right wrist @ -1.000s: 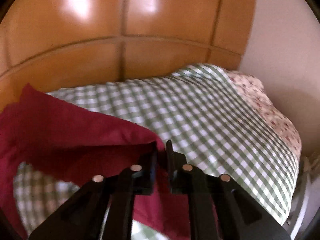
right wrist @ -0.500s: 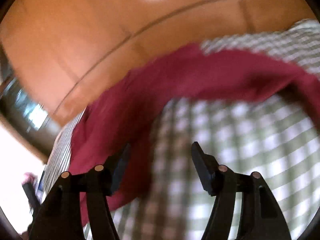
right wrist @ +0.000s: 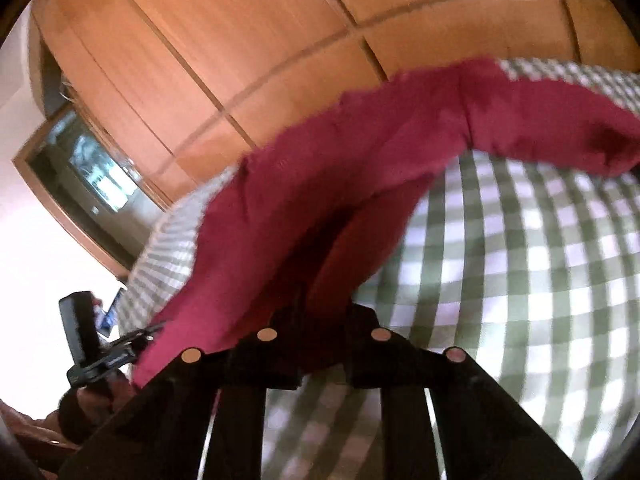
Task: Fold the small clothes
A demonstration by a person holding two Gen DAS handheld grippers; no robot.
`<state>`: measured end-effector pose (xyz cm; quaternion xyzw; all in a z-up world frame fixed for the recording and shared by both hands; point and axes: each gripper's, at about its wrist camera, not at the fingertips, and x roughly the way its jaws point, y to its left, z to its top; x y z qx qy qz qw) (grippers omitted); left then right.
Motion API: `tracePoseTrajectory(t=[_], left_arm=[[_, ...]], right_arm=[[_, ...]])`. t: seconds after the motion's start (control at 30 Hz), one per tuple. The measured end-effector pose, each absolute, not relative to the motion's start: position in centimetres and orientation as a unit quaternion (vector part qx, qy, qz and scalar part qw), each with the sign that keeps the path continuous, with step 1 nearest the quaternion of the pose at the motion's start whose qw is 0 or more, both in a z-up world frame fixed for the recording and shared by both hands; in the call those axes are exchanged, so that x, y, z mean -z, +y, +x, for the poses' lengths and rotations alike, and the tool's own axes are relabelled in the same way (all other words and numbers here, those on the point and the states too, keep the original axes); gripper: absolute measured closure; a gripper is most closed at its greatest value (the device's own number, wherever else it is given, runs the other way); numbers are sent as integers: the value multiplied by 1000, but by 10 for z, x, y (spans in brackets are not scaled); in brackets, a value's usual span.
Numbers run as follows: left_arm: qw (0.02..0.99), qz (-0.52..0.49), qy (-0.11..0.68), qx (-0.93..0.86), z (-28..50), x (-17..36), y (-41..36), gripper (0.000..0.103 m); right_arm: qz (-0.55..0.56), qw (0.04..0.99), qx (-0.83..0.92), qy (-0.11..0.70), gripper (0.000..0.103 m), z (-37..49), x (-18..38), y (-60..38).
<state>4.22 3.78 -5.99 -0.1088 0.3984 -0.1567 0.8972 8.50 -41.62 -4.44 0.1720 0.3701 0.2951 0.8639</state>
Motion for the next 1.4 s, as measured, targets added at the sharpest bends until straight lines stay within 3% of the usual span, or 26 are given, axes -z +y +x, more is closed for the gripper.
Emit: tracePoseTrajectory(t=[0.27,0.53,0.6,0.67,0.7,0.73,0.77,0.8,0.9,0.93,1.03,1.1,1.4], left_arm=[[892,-130,393,181,17,30,70,92],[864,-49,461,198,-9,72,42,92],[868,-40,453,196,-14,74,41,92],[868,-49,454,195,-13,72,46,84],[868,-57,455,191,-11,70,50,69],[871,-63,452,185,-12,67,54,48],[879,-69,439,171,-11,62,60,37],[887,-76,425,165,-14,55,64,25],[900,-79,400,153,-10,41,68,24],[904,-72,396,147,-7,38,65,24],[914,-33,380,135,4,27,50,23],[912,-9,384,141,14,25,39,17],[900,161,372,160,54,59,-46,17]], right_arm=[[198,874,-294,334,92,31,-3,-468],[199,857,-237,413,92,26,50,-492],[178,856,-202,442,80,29,70,-492],[156,860,-168,455,48,34,76,-490],[151,867,-165,445,40,35,72,-488],[148,877,-152,432,27,35,65,-487],[143,889,-133,415,23,37,57,-485],[134,903,-105,393,23,40,45,-484],[106,928,-72,349,17,52,18,-468],[96,934,-75,337,11,57,12,-458],[58,939,-102,324,10,74,3,-420],[34,934,-127,331,10,94,9,-394],[-23,915,-81,395,5,129,70,-355]])
